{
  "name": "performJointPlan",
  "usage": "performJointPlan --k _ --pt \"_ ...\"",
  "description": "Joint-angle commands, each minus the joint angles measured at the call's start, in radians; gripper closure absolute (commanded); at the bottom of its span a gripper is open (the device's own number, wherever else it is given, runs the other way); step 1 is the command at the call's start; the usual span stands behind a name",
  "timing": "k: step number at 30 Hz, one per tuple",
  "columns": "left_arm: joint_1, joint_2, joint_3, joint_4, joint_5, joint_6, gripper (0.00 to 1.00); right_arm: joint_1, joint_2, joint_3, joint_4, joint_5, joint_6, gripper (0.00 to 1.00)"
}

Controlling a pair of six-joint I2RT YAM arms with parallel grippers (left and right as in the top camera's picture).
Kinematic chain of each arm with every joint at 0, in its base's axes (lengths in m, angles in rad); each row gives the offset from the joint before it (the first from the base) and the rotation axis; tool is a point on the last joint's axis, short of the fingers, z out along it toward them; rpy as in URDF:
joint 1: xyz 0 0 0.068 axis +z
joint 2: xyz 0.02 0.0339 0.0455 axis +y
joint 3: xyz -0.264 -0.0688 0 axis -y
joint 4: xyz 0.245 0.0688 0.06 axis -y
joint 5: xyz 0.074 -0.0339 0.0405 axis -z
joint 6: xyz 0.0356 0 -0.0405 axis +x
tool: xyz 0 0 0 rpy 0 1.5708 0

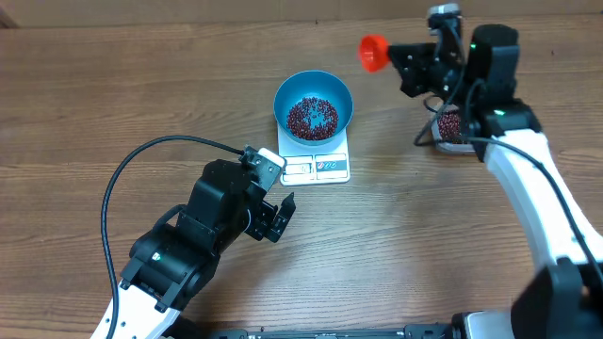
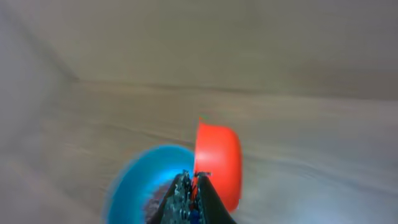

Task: Scoop item into bowl and weigh 150g on scale
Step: 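Move the empty scoop back right into the bean tub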

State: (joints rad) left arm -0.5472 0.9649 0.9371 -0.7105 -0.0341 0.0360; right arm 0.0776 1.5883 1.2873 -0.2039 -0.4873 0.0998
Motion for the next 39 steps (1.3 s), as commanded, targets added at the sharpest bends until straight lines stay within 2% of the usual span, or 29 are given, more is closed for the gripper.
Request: performJointPlan --k 1,7,15,26,39 --pt "0.006 -0.003 -0.005 0.003 -0.006 0.02 0.0 -0.001 -0.074 0.089 -0.189 0.391 -0.083 0.96" --pt "0.006 -0.003 -0.005 0.003 -0.006 0.02 0.0 -0.002 -0.079 0.17 -0.437 0.667 -0.153 0.96" --pt "0.006 -0.003 -0.005 0.003 -0.006 0.02 0.0 -0.015 -0.057 0.17 -0.637 0.787 -0.165 0.96" --pt "0.006 -0.003 -0.005 0.003 -0.006 0.02 0.0 -0.124 0.011 0.165 -0.718 0.8 -0.166 0.96" --pt "0.006 -0.003 -0.005 0.003 -0.006 0.02 0.0 -0.132 0.079 0.165 -0.636 0.743 -0.206 0.96"
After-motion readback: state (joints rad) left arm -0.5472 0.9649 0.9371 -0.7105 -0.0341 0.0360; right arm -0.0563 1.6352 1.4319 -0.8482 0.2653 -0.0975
